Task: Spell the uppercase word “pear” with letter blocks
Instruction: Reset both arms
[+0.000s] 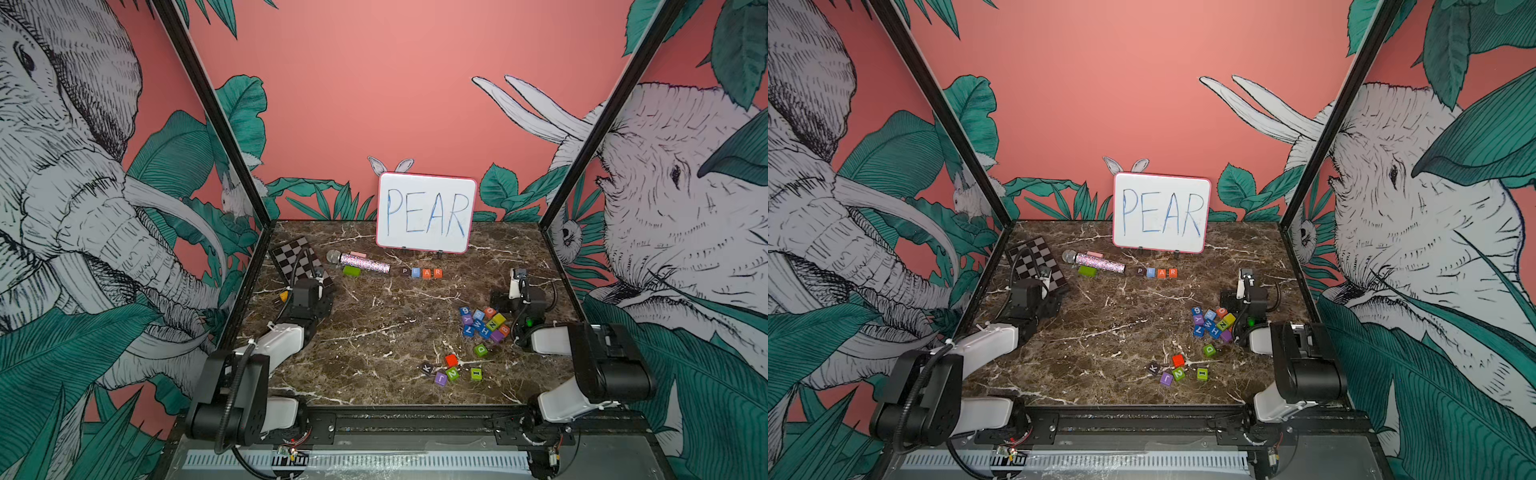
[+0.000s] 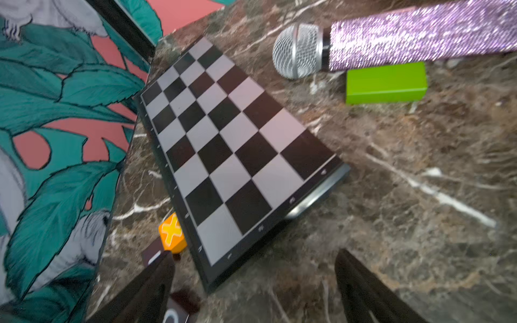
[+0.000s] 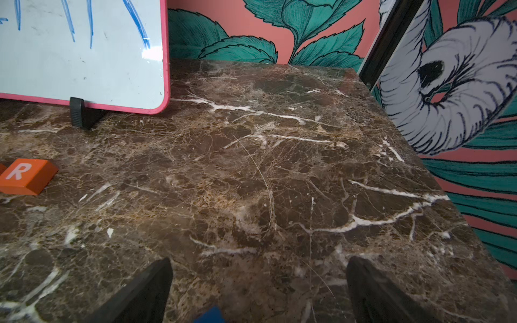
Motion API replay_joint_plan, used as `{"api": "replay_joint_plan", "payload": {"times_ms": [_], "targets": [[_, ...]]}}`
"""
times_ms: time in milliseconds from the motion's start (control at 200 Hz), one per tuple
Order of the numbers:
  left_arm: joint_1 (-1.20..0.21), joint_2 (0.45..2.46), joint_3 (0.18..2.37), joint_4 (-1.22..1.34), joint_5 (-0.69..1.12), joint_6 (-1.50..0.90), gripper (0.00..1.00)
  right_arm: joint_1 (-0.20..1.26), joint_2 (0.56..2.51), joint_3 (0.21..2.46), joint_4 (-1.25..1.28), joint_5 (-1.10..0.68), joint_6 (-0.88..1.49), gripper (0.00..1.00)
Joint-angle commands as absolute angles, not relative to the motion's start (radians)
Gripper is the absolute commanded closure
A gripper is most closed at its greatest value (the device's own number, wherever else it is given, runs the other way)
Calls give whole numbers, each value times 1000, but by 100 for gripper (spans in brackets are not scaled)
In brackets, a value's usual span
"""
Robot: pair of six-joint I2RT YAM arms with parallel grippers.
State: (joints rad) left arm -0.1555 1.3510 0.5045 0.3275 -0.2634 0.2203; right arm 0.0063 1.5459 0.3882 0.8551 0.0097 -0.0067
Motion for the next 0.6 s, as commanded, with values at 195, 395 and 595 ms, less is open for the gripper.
{"api": "replay_joint_plan", "payload": {"times_ms": [195, 395, 595], "targets": [[-132, 1310, 443, 568, -174, 202, 12, 5, 1549, 399, 896, 3, -3, 1], [-124, 1333, 407, 709, -141, 176, 12, 5, 1549, 398, 897, 3, -3, 1], [-120, 1439, 343, 903, -189, 152, 11, 5, 1550, 399, 898, 3, -3, 1]]}}
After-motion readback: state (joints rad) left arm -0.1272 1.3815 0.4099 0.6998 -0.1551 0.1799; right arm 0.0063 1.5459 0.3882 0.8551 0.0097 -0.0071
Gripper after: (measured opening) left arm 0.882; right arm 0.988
